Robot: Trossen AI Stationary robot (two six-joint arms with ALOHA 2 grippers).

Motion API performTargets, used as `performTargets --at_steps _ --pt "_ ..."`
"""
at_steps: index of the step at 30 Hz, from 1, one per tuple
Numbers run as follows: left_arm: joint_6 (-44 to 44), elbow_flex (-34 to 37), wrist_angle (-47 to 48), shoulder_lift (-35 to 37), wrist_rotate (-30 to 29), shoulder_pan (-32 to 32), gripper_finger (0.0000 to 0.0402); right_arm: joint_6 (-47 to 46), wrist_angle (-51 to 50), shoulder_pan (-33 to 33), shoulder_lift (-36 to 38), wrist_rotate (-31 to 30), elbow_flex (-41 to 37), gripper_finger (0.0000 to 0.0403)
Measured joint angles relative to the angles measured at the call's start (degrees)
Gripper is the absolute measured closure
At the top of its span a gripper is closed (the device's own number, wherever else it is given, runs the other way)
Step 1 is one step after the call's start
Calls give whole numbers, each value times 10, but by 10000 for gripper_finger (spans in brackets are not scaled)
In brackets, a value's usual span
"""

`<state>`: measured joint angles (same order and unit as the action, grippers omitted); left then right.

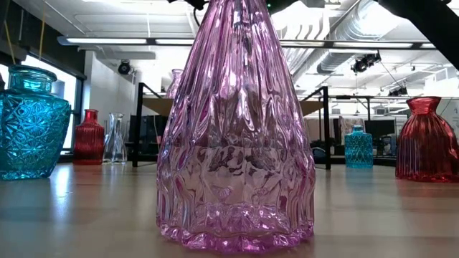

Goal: Sort vases onto shelf
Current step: Put the middle transparent vase on the shelf, then put the bottom blue vase on the shelf aligned with the other blue vase

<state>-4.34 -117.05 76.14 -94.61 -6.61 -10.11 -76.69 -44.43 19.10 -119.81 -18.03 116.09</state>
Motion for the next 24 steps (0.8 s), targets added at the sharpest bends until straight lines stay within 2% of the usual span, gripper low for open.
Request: performTargets --at_steps 6,13,19,24 --pt "0 0 0 0 0 0 344 41 -20 -1 15 17 0 354" --pt "0 0 0 0 0 0 344 96 -89 -1 37 19 0 354" --pt "0 0 0 0 0 0 344 103 -195 0 66 16 0 354" --pt "0 0 0 0 0 0 344 111 -263 3 98 -16 0 354"
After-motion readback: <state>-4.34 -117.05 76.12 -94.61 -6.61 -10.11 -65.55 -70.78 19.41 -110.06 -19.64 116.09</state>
